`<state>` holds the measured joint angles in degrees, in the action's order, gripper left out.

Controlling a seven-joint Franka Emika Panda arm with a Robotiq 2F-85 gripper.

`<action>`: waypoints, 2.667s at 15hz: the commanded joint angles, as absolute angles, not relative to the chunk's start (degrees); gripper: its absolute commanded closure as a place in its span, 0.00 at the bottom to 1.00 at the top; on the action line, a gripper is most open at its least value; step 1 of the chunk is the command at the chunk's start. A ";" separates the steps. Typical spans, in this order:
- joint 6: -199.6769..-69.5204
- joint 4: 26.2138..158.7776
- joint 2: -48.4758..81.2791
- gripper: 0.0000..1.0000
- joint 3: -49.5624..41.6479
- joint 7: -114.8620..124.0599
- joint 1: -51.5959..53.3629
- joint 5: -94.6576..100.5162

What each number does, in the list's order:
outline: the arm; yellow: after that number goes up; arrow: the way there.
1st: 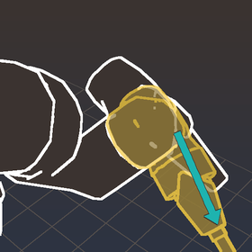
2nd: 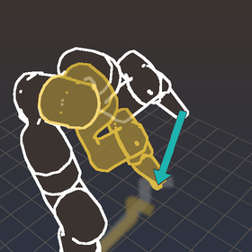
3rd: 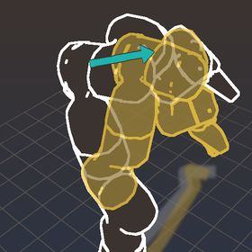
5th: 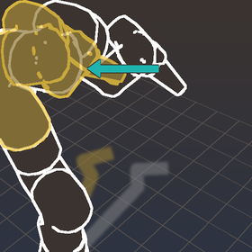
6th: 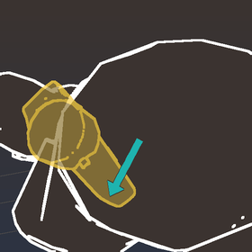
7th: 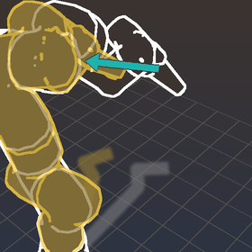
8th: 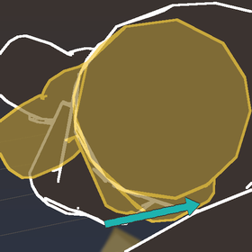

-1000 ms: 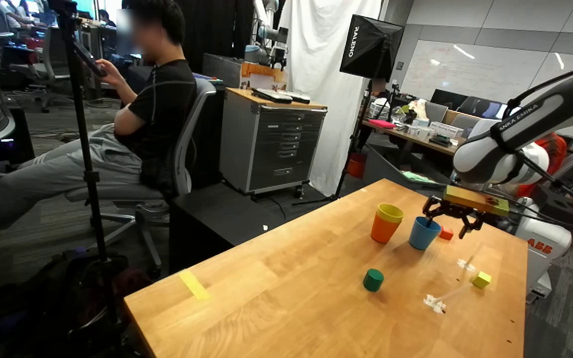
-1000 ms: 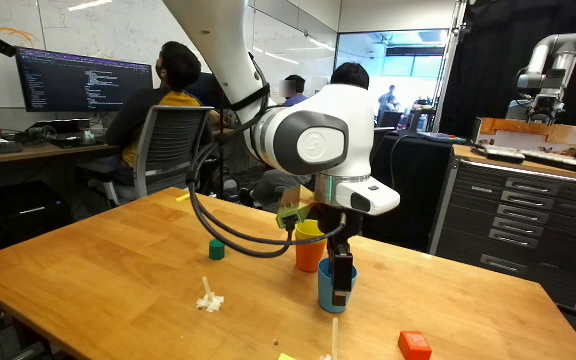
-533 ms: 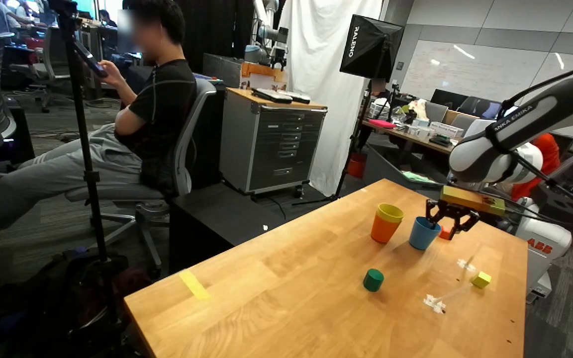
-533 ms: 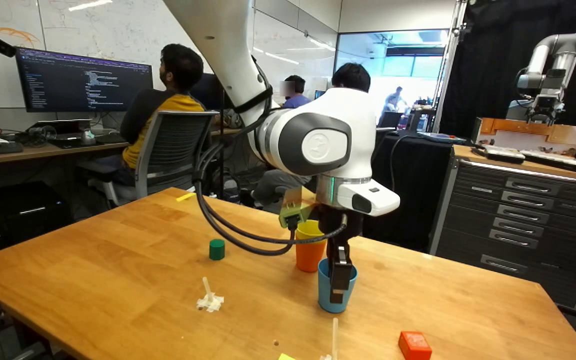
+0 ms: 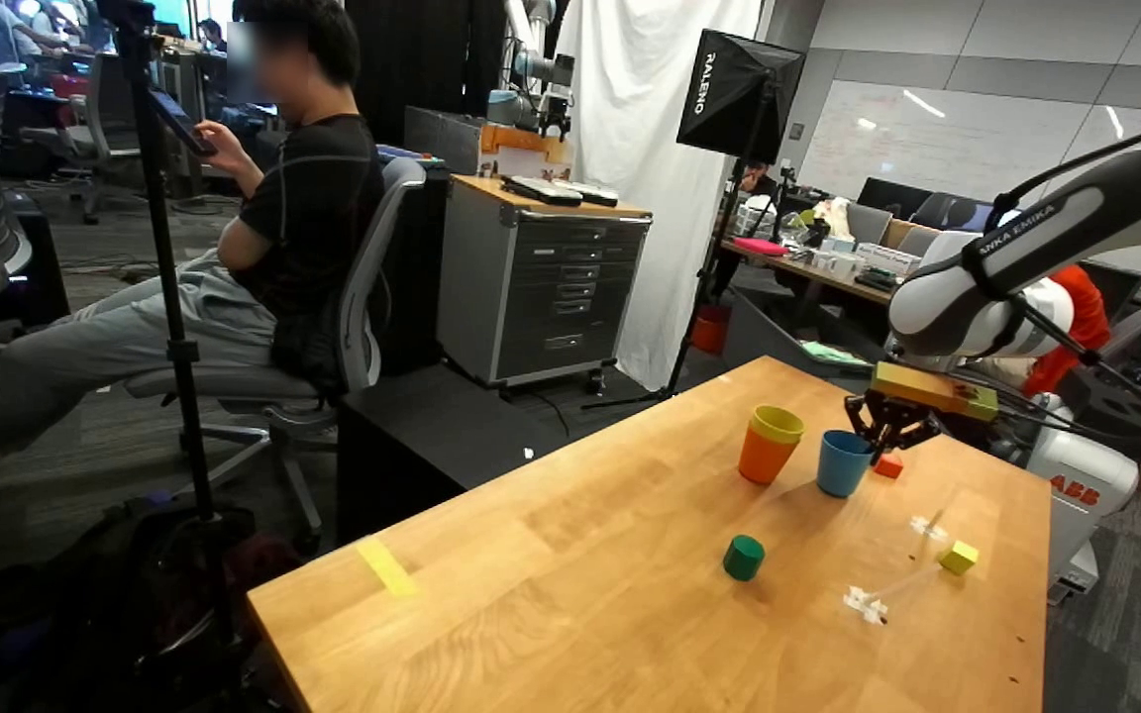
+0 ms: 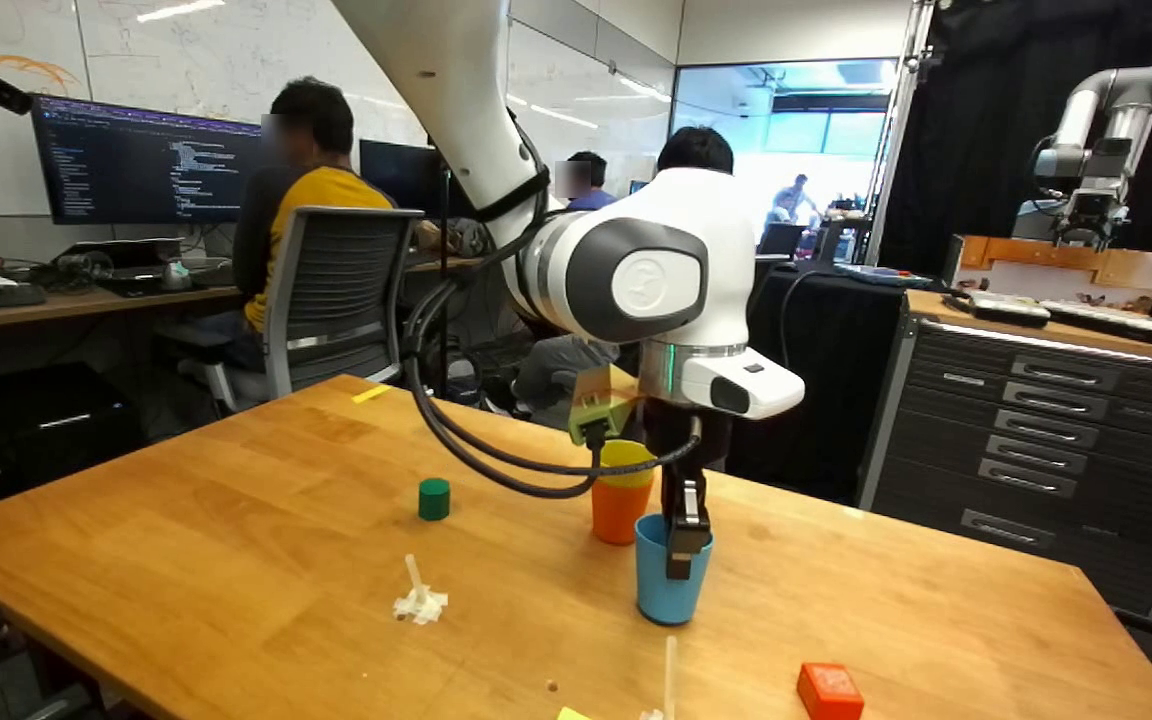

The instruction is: Stack the cups

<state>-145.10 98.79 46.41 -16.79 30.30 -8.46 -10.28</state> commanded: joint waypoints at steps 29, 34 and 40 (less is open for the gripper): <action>-149.14 112.63 21.33 0.96 -11.63 26.21 -5.65 -12.42; -146.63 107.09 26.23 0.96 -10.72 27.24 -5.52 -12.21; -144.26 101.09 32.10 0.96 -9.61 27.07 -5.71 -12.36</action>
